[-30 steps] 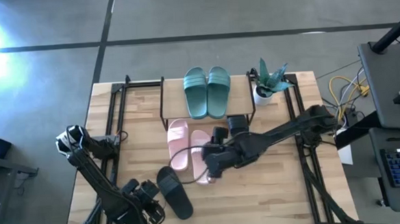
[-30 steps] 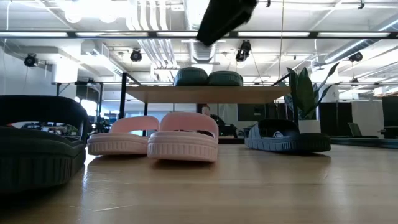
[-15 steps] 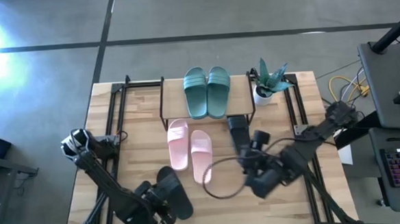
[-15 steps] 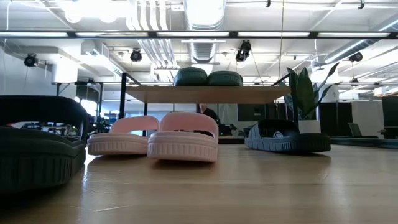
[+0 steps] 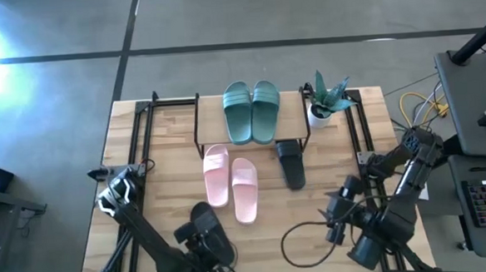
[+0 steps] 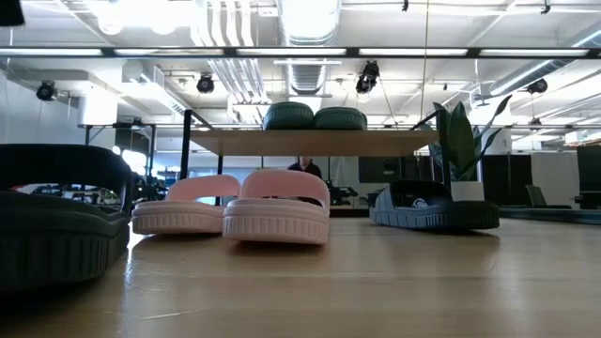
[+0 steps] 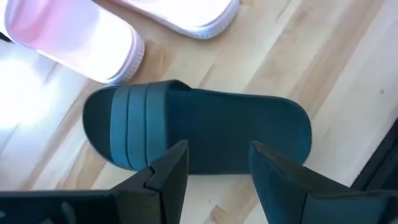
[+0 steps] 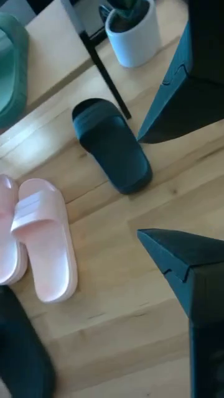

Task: Pick and place slides into the shelf
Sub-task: Move the left black slide to the right of the right pink slide

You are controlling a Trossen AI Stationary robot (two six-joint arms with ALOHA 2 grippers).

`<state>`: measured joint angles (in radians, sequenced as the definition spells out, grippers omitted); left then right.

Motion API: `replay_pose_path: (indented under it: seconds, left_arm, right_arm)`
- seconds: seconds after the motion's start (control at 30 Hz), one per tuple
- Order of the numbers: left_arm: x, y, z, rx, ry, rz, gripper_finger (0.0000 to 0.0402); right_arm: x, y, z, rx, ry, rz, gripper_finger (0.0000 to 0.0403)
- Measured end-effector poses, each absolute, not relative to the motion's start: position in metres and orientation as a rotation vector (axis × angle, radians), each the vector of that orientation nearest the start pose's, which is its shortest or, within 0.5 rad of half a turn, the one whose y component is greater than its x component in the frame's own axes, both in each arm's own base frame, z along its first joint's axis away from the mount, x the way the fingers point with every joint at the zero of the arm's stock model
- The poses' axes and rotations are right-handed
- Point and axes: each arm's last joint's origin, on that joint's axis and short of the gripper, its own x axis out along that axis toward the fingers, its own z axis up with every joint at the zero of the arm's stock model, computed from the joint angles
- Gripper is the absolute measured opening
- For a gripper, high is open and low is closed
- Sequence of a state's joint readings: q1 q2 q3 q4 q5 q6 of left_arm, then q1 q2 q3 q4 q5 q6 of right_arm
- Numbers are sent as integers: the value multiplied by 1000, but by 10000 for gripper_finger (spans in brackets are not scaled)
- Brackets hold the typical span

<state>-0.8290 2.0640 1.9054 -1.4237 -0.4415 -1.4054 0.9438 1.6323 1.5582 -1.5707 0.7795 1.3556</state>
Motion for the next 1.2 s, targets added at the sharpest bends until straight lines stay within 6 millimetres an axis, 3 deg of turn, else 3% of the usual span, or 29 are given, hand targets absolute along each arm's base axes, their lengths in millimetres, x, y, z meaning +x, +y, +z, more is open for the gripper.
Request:
replay_pose_path:
  seconds: [0.13,0.3,0.43,0.83,1.2]
  left_arm:
    - [281,-297,257,-221,1142,585,154]
    - [283,-300,233,-122,1188,657,154]
    - [282,-296,218,-108,1197,731,154]
    - [280,-284,202,-98,1197,825,154]
    - [282,-257,173,-7,1245,940,154]
  right_arm:
    - [172,219,309,-5,845,-552,228]
    - [165,219,295,20,854,-590,228]
    - [161,220,288,52,844,-616,228]
    - [159,218,278,89,827,-656,228]
    - [160,218,278,103,821,-666,228]
